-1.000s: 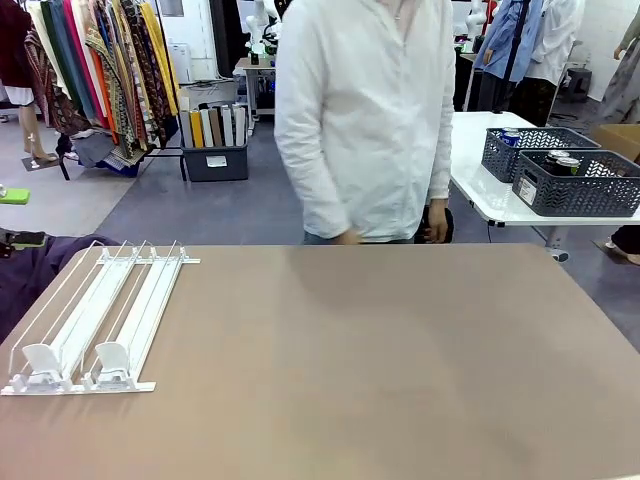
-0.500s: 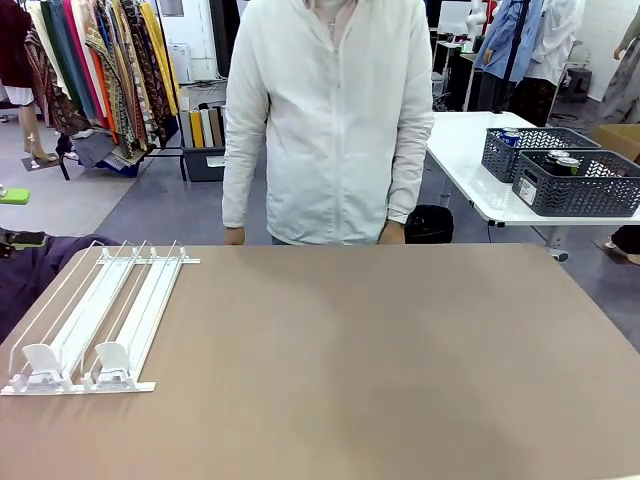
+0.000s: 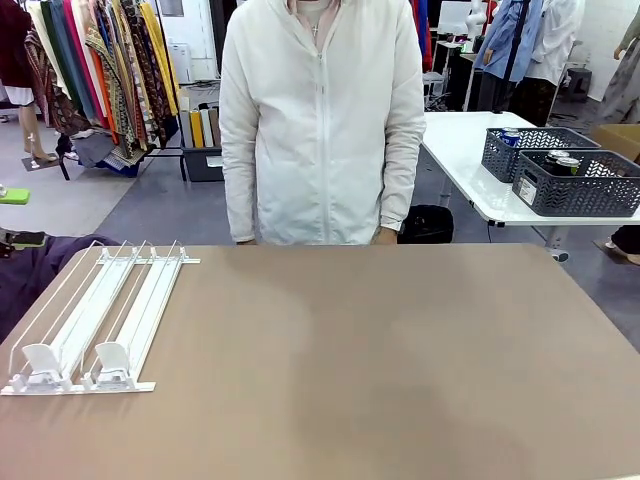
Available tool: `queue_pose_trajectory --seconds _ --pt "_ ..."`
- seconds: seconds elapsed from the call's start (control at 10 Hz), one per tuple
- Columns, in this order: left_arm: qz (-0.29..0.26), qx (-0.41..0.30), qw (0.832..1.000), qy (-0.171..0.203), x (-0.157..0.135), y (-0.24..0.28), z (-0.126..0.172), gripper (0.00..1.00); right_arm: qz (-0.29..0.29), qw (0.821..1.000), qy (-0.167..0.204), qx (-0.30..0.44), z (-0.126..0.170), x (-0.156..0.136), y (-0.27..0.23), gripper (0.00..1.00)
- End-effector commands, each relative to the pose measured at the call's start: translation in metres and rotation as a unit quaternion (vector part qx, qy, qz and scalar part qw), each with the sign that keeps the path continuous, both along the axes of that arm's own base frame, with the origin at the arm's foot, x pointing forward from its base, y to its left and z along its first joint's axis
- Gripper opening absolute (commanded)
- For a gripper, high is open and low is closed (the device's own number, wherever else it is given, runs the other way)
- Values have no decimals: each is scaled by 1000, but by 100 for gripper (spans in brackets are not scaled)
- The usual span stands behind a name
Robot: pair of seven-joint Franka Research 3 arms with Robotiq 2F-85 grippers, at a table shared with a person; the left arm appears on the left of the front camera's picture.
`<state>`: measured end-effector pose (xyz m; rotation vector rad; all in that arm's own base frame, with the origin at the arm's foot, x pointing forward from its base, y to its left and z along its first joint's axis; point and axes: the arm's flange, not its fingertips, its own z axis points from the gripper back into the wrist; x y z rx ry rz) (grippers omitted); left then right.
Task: Retrieve and store the cans from the dispenser.
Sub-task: Pick up one can from the Automatic Can Dispenser and place it in the middle of the table.
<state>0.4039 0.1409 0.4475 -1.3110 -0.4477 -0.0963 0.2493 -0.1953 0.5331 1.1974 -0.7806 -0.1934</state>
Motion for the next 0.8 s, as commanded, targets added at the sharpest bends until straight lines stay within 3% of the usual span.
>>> queue_pose_trajectory --seconds 0.0,0.7 --pt "-1 5 1000 7 -3 1 1 100 -2 1000 -17 8 2 3 2 100" --pt "-1 5 1000 7 -3 1 1 100 -2 1000 -17 8 2 3 2 100"
